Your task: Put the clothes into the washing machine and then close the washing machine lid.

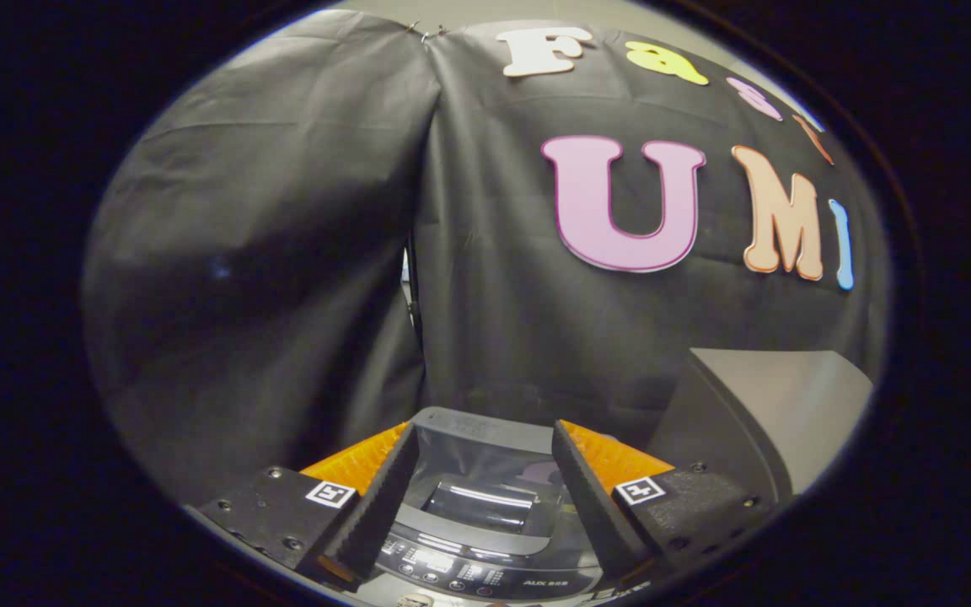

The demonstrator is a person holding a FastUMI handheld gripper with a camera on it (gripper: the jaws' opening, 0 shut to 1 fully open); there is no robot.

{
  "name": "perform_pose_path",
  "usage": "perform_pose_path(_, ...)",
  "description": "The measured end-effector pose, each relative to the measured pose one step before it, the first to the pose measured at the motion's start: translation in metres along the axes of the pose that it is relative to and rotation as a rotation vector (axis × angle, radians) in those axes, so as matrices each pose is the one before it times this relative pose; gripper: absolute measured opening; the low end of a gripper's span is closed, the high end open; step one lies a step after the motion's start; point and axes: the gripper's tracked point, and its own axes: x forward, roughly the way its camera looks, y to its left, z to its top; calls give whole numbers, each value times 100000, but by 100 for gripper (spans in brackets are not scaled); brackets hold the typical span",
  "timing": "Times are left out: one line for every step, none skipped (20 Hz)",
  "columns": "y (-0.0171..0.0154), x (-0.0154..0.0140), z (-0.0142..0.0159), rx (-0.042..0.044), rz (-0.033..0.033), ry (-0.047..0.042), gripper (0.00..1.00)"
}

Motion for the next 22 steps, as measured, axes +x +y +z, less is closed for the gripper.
perform_pose_path(-718,-1035,842,1308,-137,-2657,96)
perform_pose_path(-802,-1034,1056,584,-651,-2617,96)
perform_pose_path(-1092,-1203,998,102,-1101,-2749,96)
perform_pose_path(-1178,-929,829,-32,-1085,-2606,96)
perform_pose_path(-1323,-1273,1137,39,-1173,-3075,96)
perform_pose_path(-1498,-1115,1082,195,-1254,-3067,96)
perform_pose_path(-1692,-1268,1132,421,-1631,-2744,96)
perform_pose_path(-1585,-1646,979,450,-1856,-2548,96)
perform_pose_path(-1933,-1307,906,494,-2142,-2050,96)
perform_pose_path(-2231,-823,658,546,-2449,-1974,96)
perform_pose_path(-2297,-946,536,403,-2745,-1514,96)
perform_pose_path(-2441,-869,468,346,-3134,-996,96)
perform_pose_path(-2482,-1009,226,354,-2786,-1080,96)
perform_pose_path(-2325,-946,-74,238,-2838,-1262,96)
perform_pose_path(-2390,-784,-322,238,-2835,-681,96)
perform_pose_path(-1921,-721,-699,525,-2699,-346,96)
perform_pose_path(-1969,-646,-1030,789,-2595,155,97)
perform_pose_path(-1938,-1103,-1385,1518,-1724,382,97)
perform_pose_path(-1541,-707,-1300,1607,-1591,1084,97)
perform_pose_path(-1078,-221,-549,1068,-1952,1402,97)
perform_pose_path(-1145,-357,-732,1310,-1725,1139,97)
perform_pose_path(-1152,-546,-756,1360,-1385,287,97)
